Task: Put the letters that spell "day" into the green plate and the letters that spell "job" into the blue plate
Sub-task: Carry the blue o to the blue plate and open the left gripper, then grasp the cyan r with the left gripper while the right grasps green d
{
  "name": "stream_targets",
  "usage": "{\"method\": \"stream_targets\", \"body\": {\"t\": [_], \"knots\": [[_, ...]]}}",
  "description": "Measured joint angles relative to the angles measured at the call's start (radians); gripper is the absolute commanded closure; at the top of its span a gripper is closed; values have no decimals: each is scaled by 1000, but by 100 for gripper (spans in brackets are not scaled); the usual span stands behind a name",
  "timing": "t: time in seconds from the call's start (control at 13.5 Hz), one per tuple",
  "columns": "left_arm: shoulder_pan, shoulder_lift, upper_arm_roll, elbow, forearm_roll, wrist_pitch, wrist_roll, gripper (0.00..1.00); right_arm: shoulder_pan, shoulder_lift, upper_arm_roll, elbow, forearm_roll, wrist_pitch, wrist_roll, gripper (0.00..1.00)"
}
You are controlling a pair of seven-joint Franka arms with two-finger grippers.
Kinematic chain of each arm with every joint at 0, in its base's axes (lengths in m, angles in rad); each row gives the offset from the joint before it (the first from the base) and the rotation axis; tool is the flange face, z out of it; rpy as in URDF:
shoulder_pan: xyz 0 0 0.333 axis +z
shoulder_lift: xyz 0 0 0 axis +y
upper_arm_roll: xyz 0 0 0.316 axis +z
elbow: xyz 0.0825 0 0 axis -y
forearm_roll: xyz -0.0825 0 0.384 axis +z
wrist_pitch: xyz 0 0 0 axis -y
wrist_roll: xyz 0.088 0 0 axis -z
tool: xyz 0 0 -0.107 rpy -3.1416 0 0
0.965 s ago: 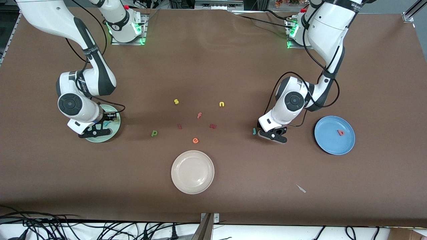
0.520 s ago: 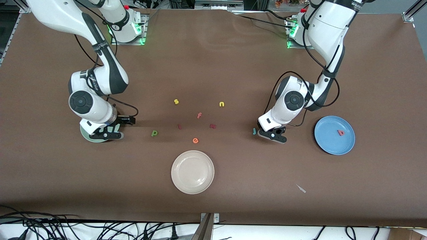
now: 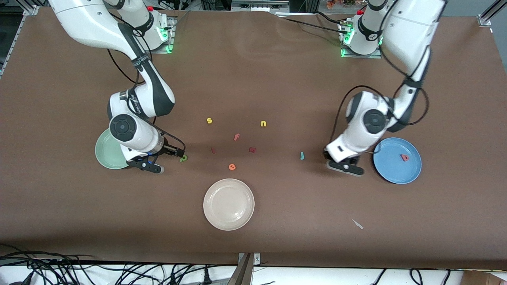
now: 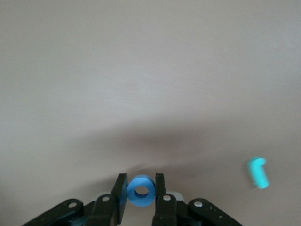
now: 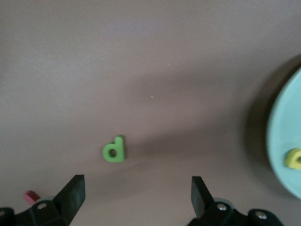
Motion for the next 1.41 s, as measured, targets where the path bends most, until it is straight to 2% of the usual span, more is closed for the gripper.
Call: {"method": "stream_targets", "body": {"t": [0.22,0.3,0.37,0.52,0.59,0.82,0.97,1.11,1.41], "knots": [[176,-71,4,-7,0,-55,282,84,18,47,0,34,1,38,71,0],[230,-73,5,-11,0,-56,357,79,19,60,0,38,1,46,78,0],[272,-69,5,-17,0,-57,407,67,19,70,0,39,4,52,81,0],[307,-63,4,-37,0,-57,438,33,19,85,0,41,27,69,83,1],[306,-62,1,-44,0,-57,438,25,21,90,0,41,36,74,83,1],[295,-62,-10,-46,0,-56,436,26,29,99,0,41,52,84,95,1],[267,-62,-18,-46,-27,-55,425,27,29,108,0,42,52,96,98,5],[152,-61,-10,-46,-93,-53,334,28,29,115,0,42,53,101,99,8],[-114,-30,14,-4,-104,-40,-40,28,29,128,0,42,53,110,99,16]]}}
